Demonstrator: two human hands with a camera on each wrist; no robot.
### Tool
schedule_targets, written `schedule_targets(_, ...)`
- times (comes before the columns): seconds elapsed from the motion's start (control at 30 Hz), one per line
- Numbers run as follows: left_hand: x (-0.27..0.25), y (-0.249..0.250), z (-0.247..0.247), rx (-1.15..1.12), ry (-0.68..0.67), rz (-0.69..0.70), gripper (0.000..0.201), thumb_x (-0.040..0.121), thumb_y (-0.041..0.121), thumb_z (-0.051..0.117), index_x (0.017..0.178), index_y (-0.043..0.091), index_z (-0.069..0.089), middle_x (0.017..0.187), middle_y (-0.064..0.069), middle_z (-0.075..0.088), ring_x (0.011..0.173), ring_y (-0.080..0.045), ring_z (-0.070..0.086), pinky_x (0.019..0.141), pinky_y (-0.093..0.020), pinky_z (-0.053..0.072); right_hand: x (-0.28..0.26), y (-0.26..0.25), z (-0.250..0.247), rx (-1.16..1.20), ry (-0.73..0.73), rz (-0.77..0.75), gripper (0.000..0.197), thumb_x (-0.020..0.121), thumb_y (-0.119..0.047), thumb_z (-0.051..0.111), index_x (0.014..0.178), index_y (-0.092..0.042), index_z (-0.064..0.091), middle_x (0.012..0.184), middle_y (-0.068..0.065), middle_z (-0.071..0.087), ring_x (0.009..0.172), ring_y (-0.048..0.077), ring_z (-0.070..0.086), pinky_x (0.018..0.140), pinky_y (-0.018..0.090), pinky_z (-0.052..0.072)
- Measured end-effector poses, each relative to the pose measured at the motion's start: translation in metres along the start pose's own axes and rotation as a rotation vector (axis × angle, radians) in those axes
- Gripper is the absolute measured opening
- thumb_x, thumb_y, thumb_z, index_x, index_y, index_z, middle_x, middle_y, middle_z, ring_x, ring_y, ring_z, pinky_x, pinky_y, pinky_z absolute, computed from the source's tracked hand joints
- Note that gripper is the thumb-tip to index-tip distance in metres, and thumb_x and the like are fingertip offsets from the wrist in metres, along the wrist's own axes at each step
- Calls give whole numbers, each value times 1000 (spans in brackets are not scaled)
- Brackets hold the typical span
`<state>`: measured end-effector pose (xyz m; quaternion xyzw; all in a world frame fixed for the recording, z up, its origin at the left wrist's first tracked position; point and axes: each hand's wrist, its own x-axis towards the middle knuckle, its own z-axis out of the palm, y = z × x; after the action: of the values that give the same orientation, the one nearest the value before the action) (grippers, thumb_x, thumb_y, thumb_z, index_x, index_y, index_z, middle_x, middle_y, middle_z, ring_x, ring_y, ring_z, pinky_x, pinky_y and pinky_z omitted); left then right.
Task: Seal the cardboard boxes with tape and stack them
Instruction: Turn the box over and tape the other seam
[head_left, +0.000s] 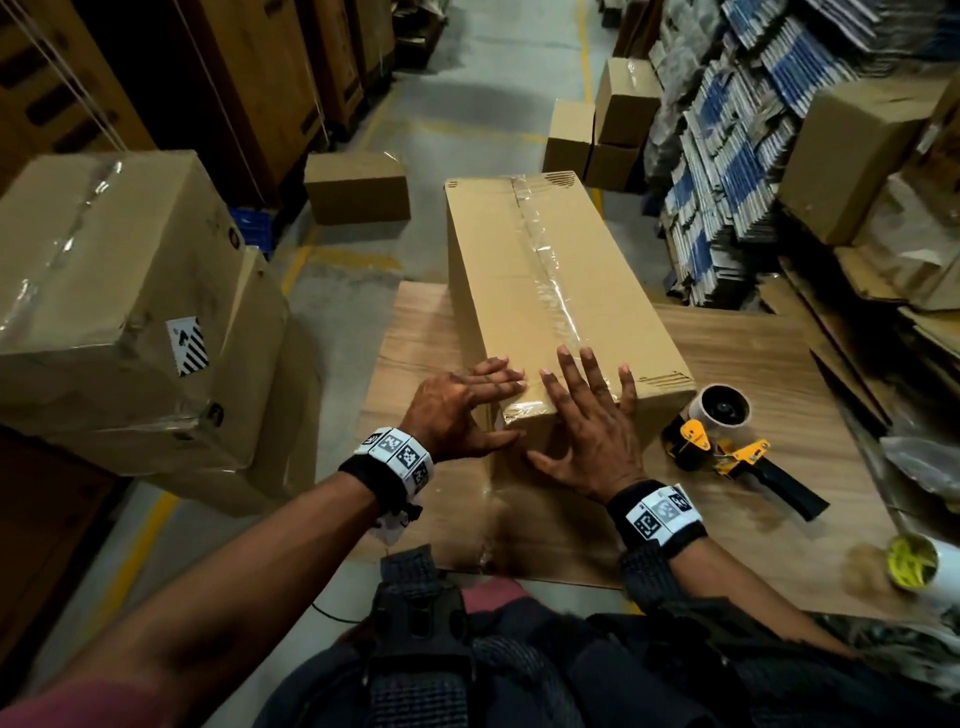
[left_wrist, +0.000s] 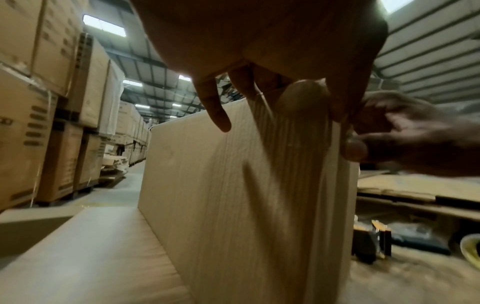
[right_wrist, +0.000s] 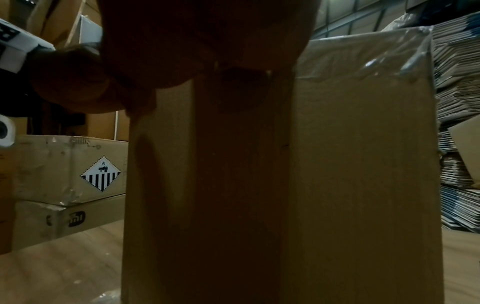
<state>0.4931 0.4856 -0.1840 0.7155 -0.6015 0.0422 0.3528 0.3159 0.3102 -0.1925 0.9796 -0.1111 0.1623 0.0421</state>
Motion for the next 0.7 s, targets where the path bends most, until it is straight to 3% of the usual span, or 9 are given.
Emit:
schedule_targets(0.23,5,9,6,43,44,-100,53,82,67,79,117,28,80,128,8,73,132,-6,59,88,-39,63,1,-2,-6,65,43,-12,97,84,-76,48,161,-20,33,172,6,16,160,29,6,121,69,8)
schedule_targets(0.33,2,9,11,44,58,-73,51,86,61,78,120,23,79,130,4,73,134,-10,59,90,-41,62,1,0,-5,96,43,-18,85,94,-72,39,161,-20,33,171,5,19,160,27,8,122,66,9)
schedule_targets(0.47,-5,9,16,147,66,48,45,98,46,69,134,19,71,143,-3,65,143,-22,52,102,-48,52,-2,7,-7,254,107,-49,62,109,-49,22,158,-15,39,168,7,27,158,25,19,121,65,18)
schedule_targets(0.57,-7,12,13,256,90,163,39,103,41,63,138,23,68,149,0,60,149,-23,45,116,-51,39,-5,20,-12,274,123,-65,61,111,-47,24,157,-11,39,167,8,30,158,27,20,124,63,15)
schedule_targets(0.63,-4,13,14,260,106,188,36,104,38,64,135,22,71,146,2,63,147,-22,47,116,-52,39,-9,32,-10,212,119,-66,58,111,-45,28,158,-12,39,167,7,32,158,27,20,124,65,15)
schedule_targets(0.7,-3,16,17,258,111,174,30,105,38,64,129,24,74,141,5,66,144,-20,51,113,-53,42,-14,40,-6,174,129,-79,51,109,-34,42,156,-15,43,165,4,35,157,26,22,122,65,18)
